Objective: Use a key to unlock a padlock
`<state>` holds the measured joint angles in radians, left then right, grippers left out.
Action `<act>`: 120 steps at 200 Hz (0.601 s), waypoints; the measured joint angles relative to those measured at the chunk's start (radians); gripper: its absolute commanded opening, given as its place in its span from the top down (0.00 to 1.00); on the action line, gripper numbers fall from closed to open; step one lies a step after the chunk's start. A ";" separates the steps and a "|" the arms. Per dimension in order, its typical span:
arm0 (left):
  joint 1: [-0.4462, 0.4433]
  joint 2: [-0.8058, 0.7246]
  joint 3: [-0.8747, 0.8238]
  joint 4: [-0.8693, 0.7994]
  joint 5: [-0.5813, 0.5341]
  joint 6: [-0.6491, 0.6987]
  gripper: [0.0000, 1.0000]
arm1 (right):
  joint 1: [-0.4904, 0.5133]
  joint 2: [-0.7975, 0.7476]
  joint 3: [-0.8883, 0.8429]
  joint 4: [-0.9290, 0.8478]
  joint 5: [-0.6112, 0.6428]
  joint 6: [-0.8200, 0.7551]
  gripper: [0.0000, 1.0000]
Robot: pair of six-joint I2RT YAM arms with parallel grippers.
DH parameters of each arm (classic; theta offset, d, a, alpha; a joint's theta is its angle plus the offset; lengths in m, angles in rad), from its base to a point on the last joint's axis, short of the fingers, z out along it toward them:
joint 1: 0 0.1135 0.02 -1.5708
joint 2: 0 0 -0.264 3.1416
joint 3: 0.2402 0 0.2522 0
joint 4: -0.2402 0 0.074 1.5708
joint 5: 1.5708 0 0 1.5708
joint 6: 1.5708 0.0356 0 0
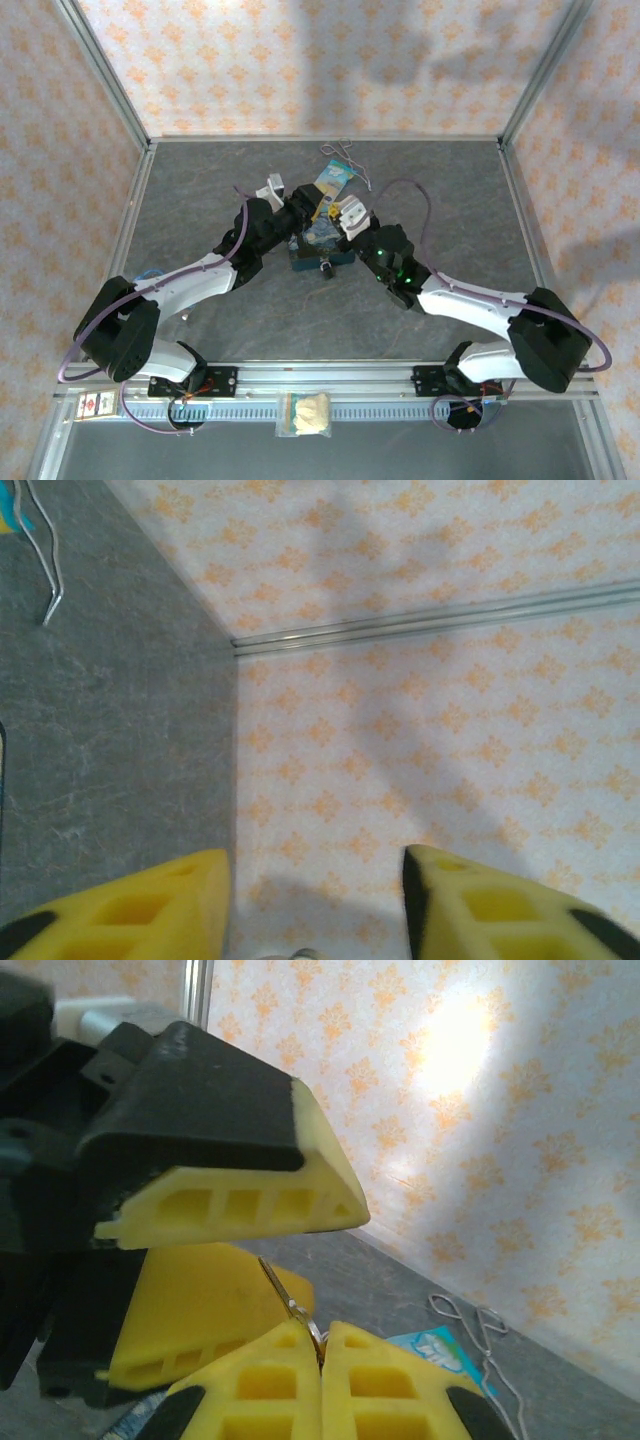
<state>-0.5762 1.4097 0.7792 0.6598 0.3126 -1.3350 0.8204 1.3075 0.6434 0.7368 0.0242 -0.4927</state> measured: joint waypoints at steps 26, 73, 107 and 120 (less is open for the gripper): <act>0.000 0.002 0.000 0.003 0.005 -0.005 0.65 | 0.018 0.031 -0.003 0.023 0.034 -0.062 1.00; 0.000 0.004 0.000 0.003 0.005 -0.008 0.67 | 0.026 0.051 -0.006 0.067 0.074 -0.132 1.00; 0.000 0.007 0.000 0.000 0.004 -0.013 0.82 | 0.035 0.061 -0.011 0.097 0.095 -0.179 1.00; 0.000 0.012 0.000 0.000 0.004 -0.015 0.90 | 0.041 0.063 -0.012 0.109 0.108 -0.196 1.00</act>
<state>-0.5758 1.4220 0.7792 0.6594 0.3164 -1.3499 0.8612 1.3708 0.6315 0.8459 0.1326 -0.6891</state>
